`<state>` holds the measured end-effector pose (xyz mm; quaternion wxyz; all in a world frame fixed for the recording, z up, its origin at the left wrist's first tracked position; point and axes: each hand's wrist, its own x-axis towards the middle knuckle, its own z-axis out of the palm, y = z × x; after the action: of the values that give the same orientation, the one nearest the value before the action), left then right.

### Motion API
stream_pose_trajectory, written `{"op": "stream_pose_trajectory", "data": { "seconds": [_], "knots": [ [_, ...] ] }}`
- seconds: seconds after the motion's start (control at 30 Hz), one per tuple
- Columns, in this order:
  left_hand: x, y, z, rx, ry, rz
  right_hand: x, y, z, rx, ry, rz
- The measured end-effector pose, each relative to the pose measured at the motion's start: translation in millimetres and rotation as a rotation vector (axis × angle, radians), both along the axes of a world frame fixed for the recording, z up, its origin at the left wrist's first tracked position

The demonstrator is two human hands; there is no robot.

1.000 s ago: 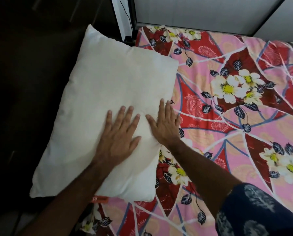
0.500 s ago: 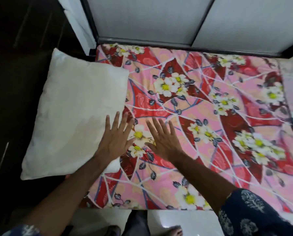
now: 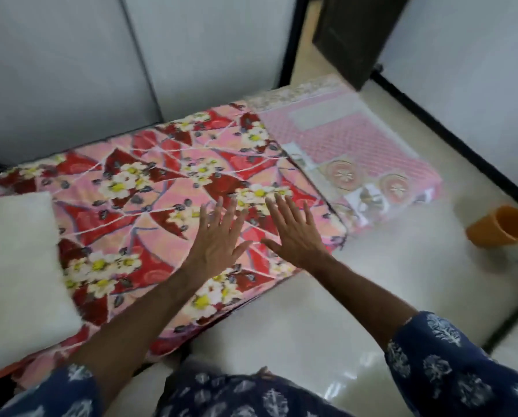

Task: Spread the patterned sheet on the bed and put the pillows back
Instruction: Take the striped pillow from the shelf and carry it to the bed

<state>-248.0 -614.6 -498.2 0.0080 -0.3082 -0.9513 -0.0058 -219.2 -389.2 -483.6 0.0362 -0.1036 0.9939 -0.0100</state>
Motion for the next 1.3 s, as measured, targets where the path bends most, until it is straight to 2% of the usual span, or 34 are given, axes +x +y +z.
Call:
{"op": "stream_pose_trajectory", "data": {
  "seconds": [0.27, 0.5, 0.73, 0.87, 1.07, 1.3],
  "knots": [
    [-27, 240, 78, 0.046, 0.066, -0.274, 65, 220, 55, 0.003, 0.101, -0.385],
    [-71, 444, 108, 0.113, 0.143, -0.521, 76, 392, 82, 0.055, 0.19, -0.662],
    [-112, 652, 139, 0.151, 0.144, -0.77, 74, 559, 113, 0.146, 0.216, -0.931],
    [-120, 756, 152, 0.176, 0.13, -0.888, 83, 638, 126, 0.113, 0.236, -1.071],
    [-115, 903, 147, 0.169, 0.169, -0.992, 100, 772, 132, 0.102, 0.277, -1.176],
    [-101, 1088, 151, 0.157, 0.131, -1.027, 114, 955, 133, 0.105, 0.234, -1.224]
  ]
}}
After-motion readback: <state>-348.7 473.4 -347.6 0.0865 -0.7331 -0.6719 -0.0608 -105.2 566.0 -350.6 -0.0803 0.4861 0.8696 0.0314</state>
